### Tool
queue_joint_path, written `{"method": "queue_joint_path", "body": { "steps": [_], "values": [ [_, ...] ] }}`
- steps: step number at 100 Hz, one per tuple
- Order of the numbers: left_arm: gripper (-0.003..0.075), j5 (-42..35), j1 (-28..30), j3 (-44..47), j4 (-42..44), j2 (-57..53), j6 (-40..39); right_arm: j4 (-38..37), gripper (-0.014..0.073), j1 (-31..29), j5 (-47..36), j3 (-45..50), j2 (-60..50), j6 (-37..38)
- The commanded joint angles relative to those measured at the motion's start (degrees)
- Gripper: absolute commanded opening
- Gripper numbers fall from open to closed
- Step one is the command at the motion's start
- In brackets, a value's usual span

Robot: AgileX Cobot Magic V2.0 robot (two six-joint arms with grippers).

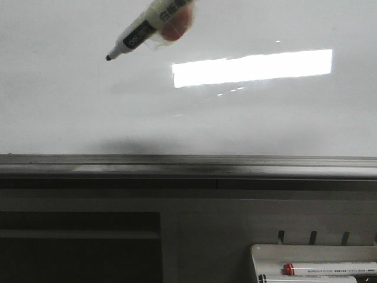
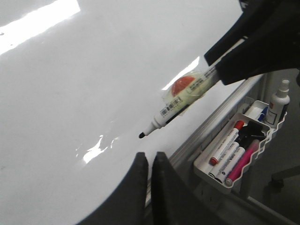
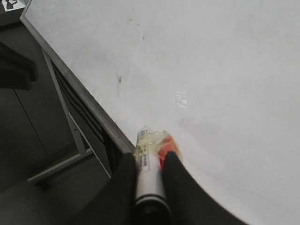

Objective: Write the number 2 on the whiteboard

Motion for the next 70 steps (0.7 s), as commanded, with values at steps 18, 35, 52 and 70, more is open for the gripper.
{"method": "queue_joint_path", "body": {
  "steps": [18,35,52,70],
  "values": [
    [-0.002,3.3,-0.2,-1.7,10.6,0.0,-18.1,0.1,-0.0071,-0.4,-3.7,-2.5,0.3,-0.6],
    [-0.002,2.2,-0.2,-1.1,16.6,0.0,-24.1,0.1,-0.0071,-3.2,-3.2,-4.3,1.4,-0.6],
    [-0.002,1.0,-0.2,-0.3,23.1,0.0,-24.2,-3.0,-0.0071,-5.9,-2.7,-6.8,4.0,-0.6],
    [-0.002,0.8,-0.2,-0.1,24.3,0.0,-26.0,-3.9,-0.0071,-6.6,-0.7,-10.7,7.7,-0.6]
  ]
}}
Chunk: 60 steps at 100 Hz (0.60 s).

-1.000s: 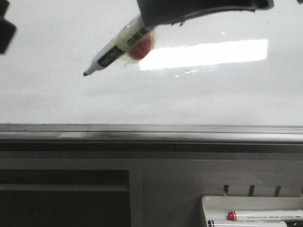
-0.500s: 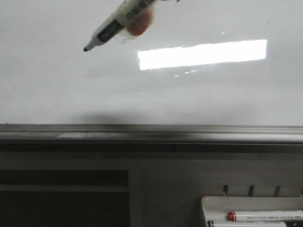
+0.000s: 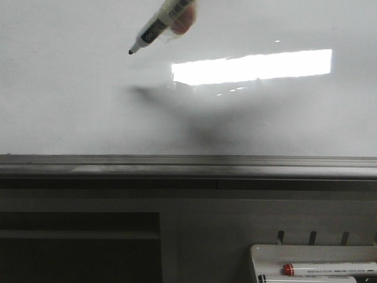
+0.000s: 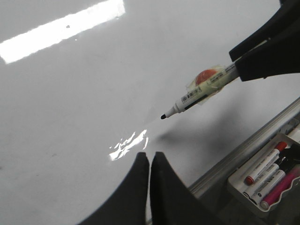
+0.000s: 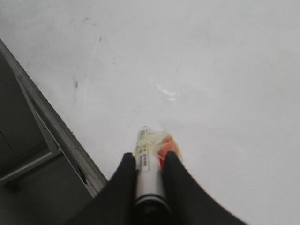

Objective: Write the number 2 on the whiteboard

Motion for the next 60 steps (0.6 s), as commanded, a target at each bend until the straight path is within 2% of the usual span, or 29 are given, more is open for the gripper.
{"method": "queue_joint_path", "body": {
  "steps": [1,52,60],
  "values": [
    [-0.002,-2.4,-0.1,-1.4,2.3,0.0,-1.6,-1.3,-0.0071,-0.5,-3.5,-3.7,0.6,-0.6],
    [-0.002,-2.6,-0.1,-1.4,2.9,0.0,-2.2,-3.8,-0.0071,-6.6,-4.7,-9.5,5.6,-0.6],
    [-0.002,-2.6,-0.1,-1.4,2.9,0.0,-2.2,-3.8,-0.0071,-8.2,-1.8,-10.1,4.7,-0.6]
  ]
}}
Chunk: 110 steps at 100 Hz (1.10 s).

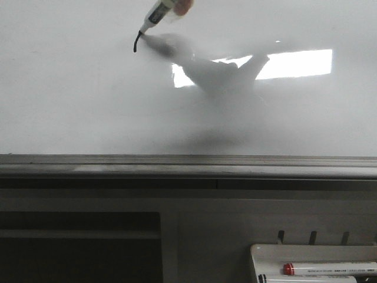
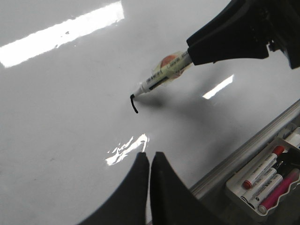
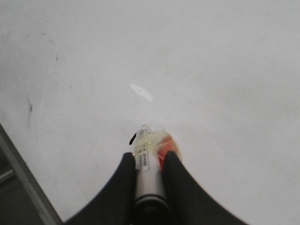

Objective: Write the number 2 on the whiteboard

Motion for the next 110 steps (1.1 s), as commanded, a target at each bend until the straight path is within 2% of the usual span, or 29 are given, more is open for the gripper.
{"method": "queue_joint_path", "body": {
  "steps": [1,14,32,49,60,76,91,110],
  "values": [
    [-0.002,-1.8,-0.1,-1.5,1.6,0.0,-0.7,-1.3,-0.0071,-2.1,-1.7,-2.4,-2.3,-0.6],
    [-0.002,-1.8,-0.1,-1.5,1.6,0.0,-0.7,-1.3,-0.0066,-3.0,3.2,-0.9,-4.9,-0.6],
    [-0.002,-1.8,-0.1,-1.5,1.6,0.0,-0.7,-1.0,-0.0066,-2.2,5.8,4.6,-6.3,1.1],
    [-0.002,-1.8,-0.1,-1.5,1.6,0.0,-0.7,-1.0,-0.0066,3.7,-1.4,5.4,-2.9,1.1],
    [-0.002,-1.8,-0.1,-1.5,1.6,0.0,-0.7,-0.9,-0.0066,6.3,-2.3,3.2,1.1,1.1],
    [-0.002,-1.4,-0.1,-1.5,2.3,0.0,-0.7,-0.1,-0.0066,5.1,-4.9,4.7,-0.1,1.2],
    [-0.002,-1.4,-0.1,-1.5,5.1,0.0,-0.6,0.4,-0.0066,0.9,1.5,8.5,-5.4,1.7],
    [-0.002,-1.6,-0.1,-1.5,7.8,0.0,-0.6,0.4,-0.0066,-1.6,4.3,12.6,-13.3,3.1]
  ]
}}
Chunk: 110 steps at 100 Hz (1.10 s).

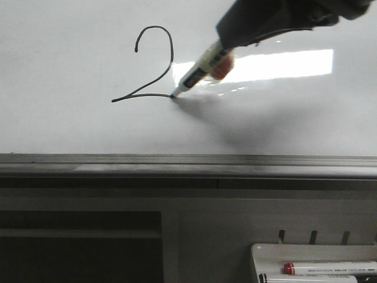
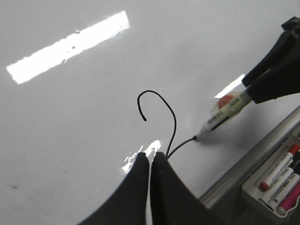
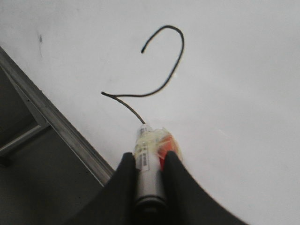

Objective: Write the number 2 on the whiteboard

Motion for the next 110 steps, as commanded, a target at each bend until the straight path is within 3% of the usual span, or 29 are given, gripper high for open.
{"method": "queue_joint_path", "body": {
  "steps": [1,11,31,38,53,63,84,110],
  "values": [
    [-0.002,-1.6,-0.1,-1.5,2.4,0.0,-0.6,-0.8,-0.0066,-1.4,-0.5,-0.1,-3.7,0.9],
    [-0.002,-4.4,-0.1,-1.5,2.9,0.0,-0.6,-0.8,-0.0066,-1.4,-0.1,0.2,-4.9,0.8],
    [-0.0012,-18.8,-0.1,-1.5,11.3,2.2,-0.5,-0.8,-0.0066,3.5,-0.8,-2.5,-7.0,0.0],
    [0.0046,-21.4,-0.1,-1.5,14.2,5.7,-0.5,-0.8,-0.0066,5.3,2.1,-4.5,-6.9,-0.7],
    [0.0283,-22.2,-0.1,-1.6,15.8,15.2,-0.5,-1.0,-0.0066,7.4,5.6,-7.8,-5.4,-0.8],
    [0.0366,-19.8,-0.1,-2.4,15.8,20.3,-0.7,-1.1,-0.0066,8.3,7.4,-9.0,-4.3,-0.8],
    [0.037,-14.8,-0.1,-4.1,15.7,23.8,-0.8,-1.1,-0.0066,12.2,7.2,-9.2,-3.3,-0.8],
    [0.0363,-15.0,-0.1,-4.2,15.7,23.8,-0.8,-0.6,-0.0066,14.8,6.9,-9.3,-3.3,-0.8]
  ]
}}
